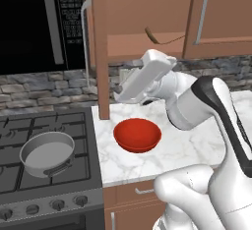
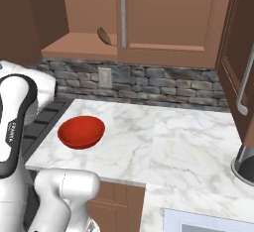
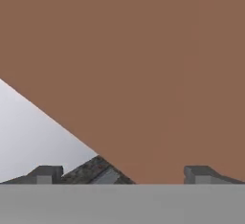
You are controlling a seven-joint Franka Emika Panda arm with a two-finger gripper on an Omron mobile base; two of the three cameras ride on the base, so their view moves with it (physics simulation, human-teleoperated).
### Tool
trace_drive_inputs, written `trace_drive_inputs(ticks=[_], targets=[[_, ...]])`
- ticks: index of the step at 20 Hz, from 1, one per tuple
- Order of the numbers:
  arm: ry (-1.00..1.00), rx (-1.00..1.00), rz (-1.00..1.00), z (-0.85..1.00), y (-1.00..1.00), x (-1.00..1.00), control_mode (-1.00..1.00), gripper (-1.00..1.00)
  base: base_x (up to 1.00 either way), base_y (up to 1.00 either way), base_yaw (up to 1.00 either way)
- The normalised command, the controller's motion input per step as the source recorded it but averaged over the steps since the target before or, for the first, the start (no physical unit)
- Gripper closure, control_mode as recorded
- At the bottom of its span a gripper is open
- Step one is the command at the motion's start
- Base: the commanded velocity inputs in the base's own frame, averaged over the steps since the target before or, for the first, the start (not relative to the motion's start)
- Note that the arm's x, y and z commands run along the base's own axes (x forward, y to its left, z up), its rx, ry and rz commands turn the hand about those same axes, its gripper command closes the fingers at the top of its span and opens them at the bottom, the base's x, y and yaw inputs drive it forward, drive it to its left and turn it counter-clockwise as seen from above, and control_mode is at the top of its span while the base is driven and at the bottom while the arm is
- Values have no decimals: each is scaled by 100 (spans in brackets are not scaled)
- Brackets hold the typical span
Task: Open the cabinet and move the ladle to the pot. Then close the cabinet.
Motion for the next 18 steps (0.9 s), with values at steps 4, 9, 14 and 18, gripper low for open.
trace_drive_inputs(ticks=[4, 9, 14, 18], targets=[[-20, 0, -1, 22, -52, -16, -100, -100, 0, 0, 0], [-16, 1, 0, 12, -65, -6, -100, -100, 0, 0, 0], [-7, 0, 0, 8, -46, 0, -100, -100, 0, 0, 0], [0, 0, -5, 25, -11, 2, -100, -100, 0, 0, 0]])
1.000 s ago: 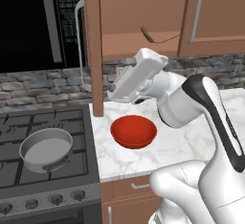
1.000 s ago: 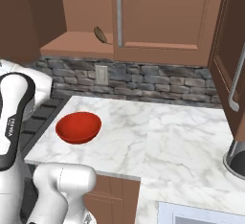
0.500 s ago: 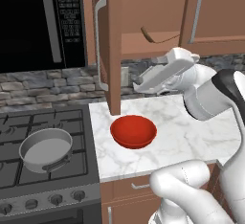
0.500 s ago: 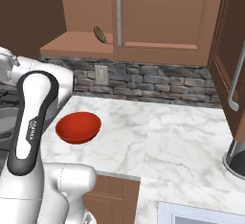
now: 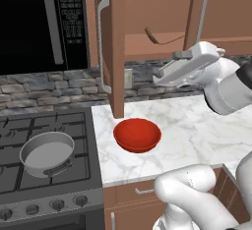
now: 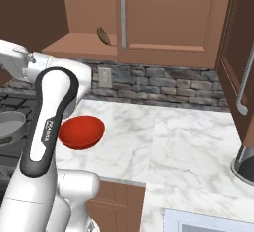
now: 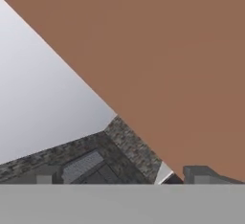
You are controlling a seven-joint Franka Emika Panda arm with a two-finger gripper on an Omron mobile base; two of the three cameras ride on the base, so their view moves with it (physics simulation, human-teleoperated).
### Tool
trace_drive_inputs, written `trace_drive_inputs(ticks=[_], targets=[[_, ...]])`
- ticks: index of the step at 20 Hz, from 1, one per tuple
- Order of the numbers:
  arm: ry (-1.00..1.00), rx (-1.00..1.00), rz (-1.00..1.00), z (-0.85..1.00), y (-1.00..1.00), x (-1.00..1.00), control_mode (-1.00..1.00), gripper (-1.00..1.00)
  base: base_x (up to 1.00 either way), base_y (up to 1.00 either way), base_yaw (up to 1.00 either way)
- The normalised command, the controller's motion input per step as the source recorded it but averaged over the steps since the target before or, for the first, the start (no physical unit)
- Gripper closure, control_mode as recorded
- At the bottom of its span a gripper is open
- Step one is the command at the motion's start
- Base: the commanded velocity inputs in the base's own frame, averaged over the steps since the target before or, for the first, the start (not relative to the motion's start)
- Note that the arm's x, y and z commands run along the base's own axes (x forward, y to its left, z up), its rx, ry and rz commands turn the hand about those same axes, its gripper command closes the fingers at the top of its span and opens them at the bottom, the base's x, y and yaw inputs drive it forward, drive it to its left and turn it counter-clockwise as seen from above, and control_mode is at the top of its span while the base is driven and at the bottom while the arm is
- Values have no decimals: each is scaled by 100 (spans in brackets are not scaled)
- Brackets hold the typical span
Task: Open the cabinet and move the ladle to the pot. Then close the cabinet.
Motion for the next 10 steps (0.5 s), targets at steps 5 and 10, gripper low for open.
trace_drive_inputs(ticks=[5, 10], targets=[[0, -8, -14, 18, -2, 0, -100, -100, 0, 0, 0], [-2, -17, -22, 3, -18, 0, -100, -100, 0, 0, 0]])
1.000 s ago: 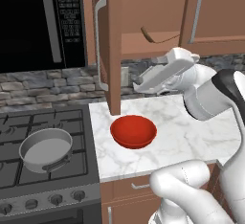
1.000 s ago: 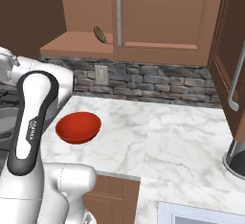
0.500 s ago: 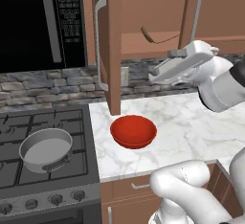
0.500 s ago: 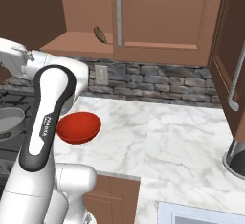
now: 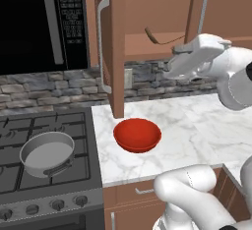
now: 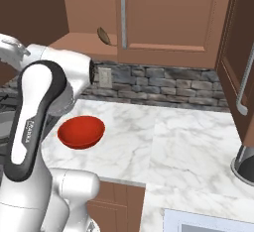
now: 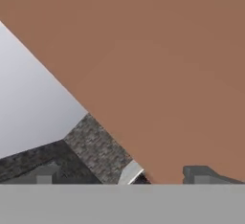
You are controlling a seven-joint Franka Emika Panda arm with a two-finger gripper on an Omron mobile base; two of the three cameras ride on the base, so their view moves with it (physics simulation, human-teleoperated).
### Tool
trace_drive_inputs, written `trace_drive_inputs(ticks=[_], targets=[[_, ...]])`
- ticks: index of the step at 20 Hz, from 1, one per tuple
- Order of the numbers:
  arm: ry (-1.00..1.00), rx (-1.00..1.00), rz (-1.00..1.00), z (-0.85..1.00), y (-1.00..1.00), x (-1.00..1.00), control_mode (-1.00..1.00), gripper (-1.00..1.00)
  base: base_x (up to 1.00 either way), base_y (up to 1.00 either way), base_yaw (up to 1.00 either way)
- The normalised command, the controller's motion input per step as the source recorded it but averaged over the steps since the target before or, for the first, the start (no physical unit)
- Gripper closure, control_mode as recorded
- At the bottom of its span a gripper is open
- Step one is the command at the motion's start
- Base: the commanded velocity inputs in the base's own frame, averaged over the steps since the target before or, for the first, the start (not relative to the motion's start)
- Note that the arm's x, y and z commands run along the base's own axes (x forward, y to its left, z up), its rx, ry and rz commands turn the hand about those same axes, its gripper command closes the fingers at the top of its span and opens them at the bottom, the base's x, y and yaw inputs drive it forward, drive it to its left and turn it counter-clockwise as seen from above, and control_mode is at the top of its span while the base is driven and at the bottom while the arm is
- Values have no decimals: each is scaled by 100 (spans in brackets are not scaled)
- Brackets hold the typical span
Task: Open the cabinet and move the ladle to the pot. Then close the cabinet.
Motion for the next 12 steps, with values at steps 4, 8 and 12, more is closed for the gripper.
trace_drive_inputs(ticks=[4, 8, 12], targets=[[-6, -7, -18, 0, -62, -5, -100, -100, 0, 0, 0], [-7, -7, -16, -18, -53, -7, -100, -100, 0, 0, 0], [-17, -17, -14, -27, -20, -1, -100, -100, 0, 0, 0]])
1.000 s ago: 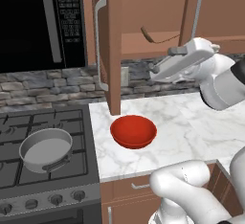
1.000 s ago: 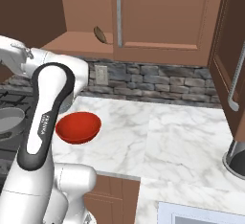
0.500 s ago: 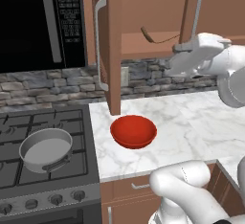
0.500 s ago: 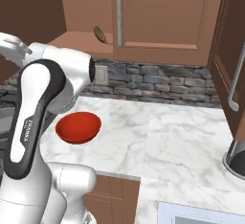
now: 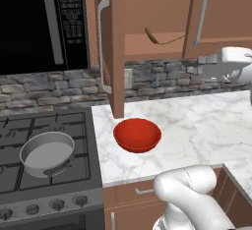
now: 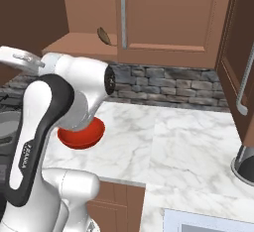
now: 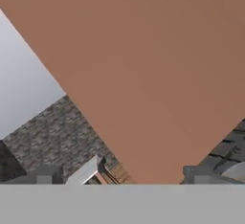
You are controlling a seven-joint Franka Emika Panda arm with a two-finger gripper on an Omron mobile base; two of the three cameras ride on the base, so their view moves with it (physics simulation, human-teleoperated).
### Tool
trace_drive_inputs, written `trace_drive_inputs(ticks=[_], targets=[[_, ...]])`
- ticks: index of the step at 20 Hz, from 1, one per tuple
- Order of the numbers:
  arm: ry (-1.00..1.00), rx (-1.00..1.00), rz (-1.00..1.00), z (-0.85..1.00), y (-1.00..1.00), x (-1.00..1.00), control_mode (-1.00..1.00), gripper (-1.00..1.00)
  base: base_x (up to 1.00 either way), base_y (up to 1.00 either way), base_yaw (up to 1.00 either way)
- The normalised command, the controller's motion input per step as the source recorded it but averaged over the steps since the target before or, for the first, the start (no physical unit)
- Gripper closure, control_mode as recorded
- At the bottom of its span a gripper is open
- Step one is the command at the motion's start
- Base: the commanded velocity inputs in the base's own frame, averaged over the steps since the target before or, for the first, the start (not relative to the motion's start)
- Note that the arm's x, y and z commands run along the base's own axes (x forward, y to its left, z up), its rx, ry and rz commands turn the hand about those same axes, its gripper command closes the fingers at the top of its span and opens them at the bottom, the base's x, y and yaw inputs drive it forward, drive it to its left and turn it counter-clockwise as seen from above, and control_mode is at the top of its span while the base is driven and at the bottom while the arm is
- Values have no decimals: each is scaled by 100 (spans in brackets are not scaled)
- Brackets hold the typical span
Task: Open the cabinet and move the ladle to the pot. Then close the cabinet.
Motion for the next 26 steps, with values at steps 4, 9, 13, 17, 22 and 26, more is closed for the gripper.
trace_drive_inputs(ticks=[4, 9, 13, 17, 22, 26], targets=[[-31, -25, -14, 0, -4, -6, -100, -100, 0, 0, 0], [-26, -28, -19, 0, -1, -3, -100, -100, 0, 0, 0], [-13, -19, -25, 0, -13, 0, -100, -100, 0, 0, 0], [-4, -9, -28, 0, -36, -6, -100, -100, 0, 0, 0], [-5, -1, -39, -6, -32, -9, -100, -100, 0, 0, 0], [-28, 0, -46, -8, 0, 0, -100, -100, 0, 0, 0]])
